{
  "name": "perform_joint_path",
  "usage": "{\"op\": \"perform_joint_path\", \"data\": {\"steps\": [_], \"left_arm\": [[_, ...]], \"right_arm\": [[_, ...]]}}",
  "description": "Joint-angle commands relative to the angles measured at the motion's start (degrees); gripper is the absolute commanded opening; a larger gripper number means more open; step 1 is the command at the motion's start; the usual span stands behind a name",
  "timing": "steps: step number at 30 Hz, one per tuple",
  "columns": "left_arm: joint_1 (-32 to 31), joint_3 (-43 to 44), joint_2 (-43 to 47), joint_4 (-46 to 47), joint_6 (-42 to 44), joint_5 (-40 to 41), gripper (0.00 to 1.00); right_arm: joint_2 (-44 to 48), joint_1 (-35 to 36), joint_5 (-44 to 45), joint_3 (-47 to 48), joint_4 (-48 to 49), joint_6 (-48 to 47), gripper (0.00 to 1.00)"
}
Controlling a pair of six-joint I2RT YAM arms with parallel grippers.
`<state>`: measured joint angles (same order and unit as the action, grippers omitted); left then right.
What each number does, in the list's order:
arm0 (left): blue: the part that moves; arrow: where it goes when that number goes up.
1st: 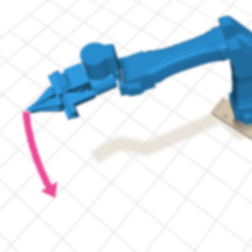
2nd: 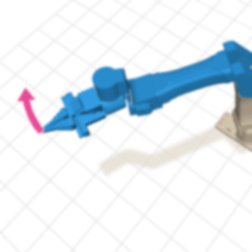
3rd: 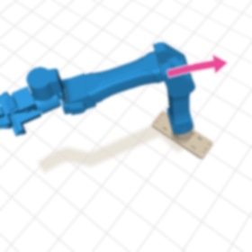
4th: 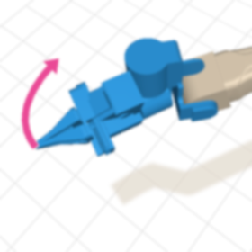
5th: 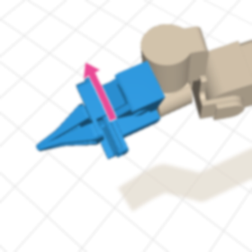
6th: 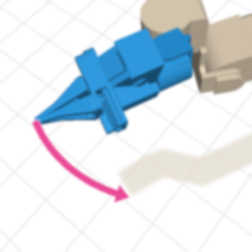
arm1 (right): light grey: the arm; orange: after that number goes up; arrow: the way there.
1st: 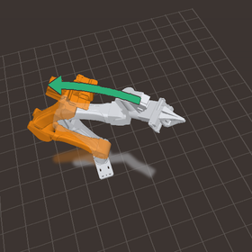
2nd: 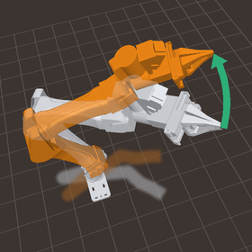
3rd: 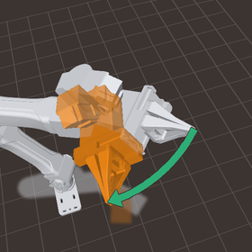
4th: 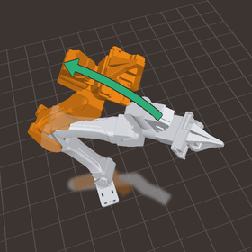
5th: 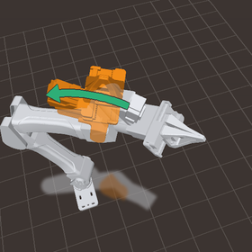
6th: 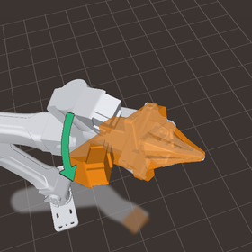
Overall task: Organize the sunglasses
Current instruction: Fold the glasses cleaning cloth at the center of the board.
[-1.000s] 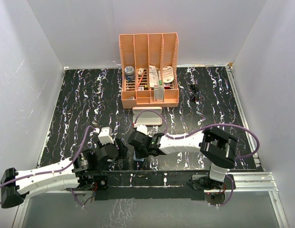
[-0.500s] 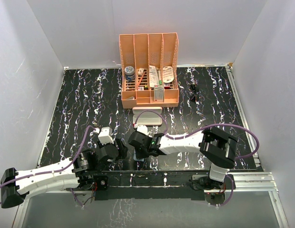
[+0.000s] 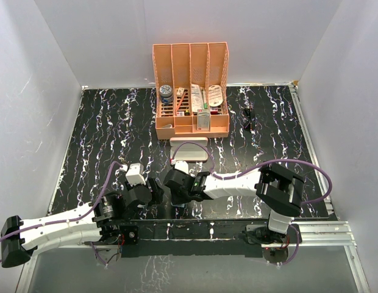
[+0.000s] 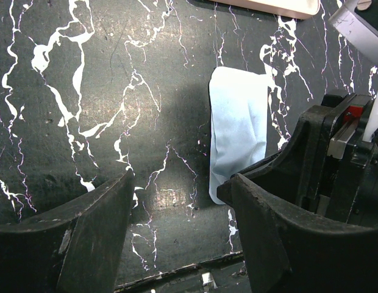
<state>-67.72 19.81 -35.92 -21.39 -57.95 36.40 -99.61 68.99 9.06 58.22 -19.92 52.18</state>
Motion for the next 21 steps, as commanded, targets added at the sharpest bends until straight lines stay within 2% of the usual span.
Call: {"op": "perform_joint_path", "data": {"steps": [1,19,21], "left_arm": [[0.02,0.21,0.00,0.11,0.03,0.49,0.63],[-0.07,0.05,-0.68,0.97,0.28,0.43,0.63],[0.01,0.01,-1.00,1.23,0.30,0.34,0.63]], "right_arm": [[1.79,0.27,1.05,-0.94,2.23,-0.22,0.22],[8.23,0.27,4.08,-1.64,0.69,-0.66,0.15],[8.31,0.27,4.29,-2.68,0.87,-0.29,0.11]]}}
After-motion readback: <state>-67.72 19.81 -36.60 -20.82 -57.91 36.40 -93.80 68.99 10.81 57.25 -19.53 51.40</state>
